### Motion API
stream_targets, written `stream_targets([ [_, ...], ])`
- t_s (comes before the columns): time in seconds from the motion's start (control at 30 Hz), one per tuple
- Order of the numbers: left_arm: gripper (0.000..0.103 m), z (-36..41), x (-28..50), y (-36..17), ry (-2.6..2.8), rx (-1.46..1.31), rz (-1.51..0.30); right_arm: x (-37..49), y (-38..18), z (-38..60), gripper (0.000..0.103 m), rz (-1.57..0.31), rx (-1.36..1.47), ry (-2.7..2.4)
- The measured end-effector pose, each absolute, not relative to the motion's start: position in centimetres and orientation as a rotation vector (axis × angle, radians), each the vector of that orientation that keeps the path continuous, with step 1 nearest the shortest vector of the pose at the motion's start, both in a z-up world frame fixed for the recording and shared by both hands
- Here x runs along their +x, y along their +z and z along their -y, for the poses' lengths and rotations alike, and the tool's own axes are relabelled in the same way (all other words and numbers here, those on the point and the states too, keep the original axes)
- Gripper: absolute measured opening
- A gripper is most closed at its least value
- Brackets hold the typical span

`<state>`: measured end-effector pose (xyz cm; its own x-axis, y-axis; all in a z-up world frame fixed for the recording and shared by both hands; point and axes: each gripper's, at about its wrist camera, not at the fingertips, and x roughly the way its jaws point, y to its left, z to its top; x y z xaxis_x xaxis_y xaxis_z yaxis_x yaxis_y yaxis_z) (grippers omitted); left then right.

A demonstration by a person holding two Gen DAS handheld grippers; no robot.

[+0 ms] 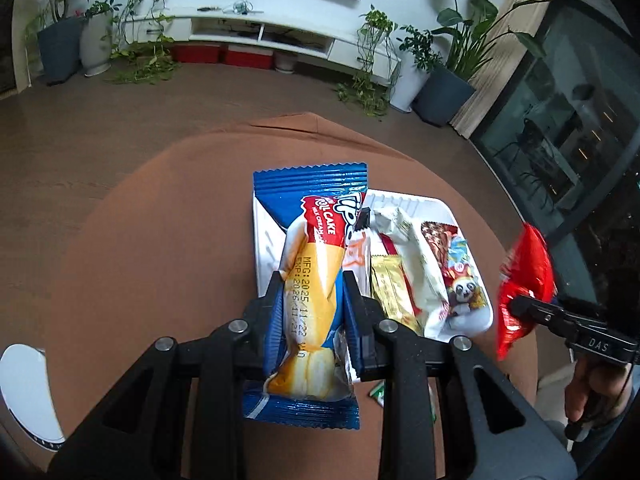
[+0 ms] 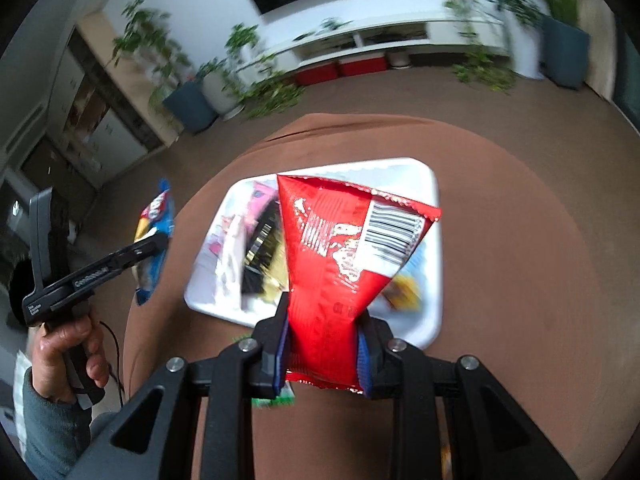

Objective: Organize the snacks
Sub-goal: 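Carry the red chip bag and blue cake packet into the white tray with both tools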

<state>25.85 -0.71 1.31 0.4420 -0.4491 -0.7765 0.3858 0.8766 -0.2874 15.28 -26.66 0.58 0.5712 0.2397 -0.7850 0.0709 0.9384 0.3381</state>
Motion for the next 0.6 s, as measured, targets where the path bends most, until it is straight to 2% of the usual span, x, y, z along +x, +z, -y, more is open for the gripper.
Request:
stream_targets([
  [0.23,0.025,3.5,27.9,-0.9,-0.531,-0.032,-1.021,21.6,-0.7,23.0,0.029,-1.036,0.286,0.153],
  [0.6,0.025,6.0,29.2,-4.1,-0.513,0.001,-1.040,25.1,-3.4,22.3,0.029,-1.096,0.224,0.122],
])
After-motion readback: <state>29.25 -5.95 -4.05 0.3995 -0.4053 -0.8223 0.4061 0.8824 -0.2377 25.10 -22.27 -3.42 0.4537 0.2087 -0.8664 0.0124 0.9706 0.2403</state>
